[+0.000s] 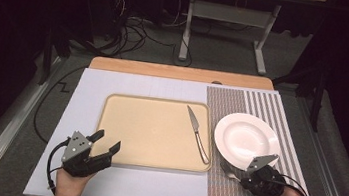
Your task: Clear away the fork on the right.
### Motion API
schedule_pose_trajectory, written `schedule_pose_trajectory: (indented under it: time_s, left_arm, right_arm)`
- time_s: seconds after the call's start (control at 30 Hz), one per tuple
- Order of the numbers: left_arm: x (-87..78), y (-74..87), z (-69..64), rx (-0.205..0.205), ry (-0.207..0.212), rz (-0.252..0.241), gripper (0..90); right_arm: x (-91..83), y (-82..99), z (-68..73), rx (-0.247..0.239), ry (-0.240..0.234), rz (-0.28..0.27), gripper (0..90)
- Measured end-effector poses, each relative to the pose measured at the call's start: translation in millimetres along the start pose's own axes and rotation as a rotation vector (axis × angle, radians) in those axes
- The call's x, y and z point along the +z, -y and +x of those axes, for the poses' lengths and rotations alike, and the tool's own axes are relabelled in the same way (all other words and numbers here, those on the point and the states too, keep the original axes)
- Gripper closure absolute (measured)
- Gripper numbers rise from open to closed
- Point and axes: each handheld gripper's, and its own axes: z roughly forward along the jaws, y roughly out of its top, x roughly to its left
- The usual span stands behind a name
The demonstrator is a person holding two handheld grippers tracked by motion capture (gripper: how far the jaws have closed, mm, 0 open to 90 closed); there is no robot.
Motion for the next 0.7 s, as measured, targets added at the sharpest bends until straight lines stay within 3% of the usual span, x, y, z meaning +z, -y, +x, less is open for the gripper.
schedule_pose_trajectory:
  time_s: [0.7]
  left_arm:
    - [-0.4,0.1,0.2,-0.001,0.0,-0.002,33.0]
  right_arm:
    - [-11.5,-22.0,4.9,-0.006,-0.022,-0.057,86.0]
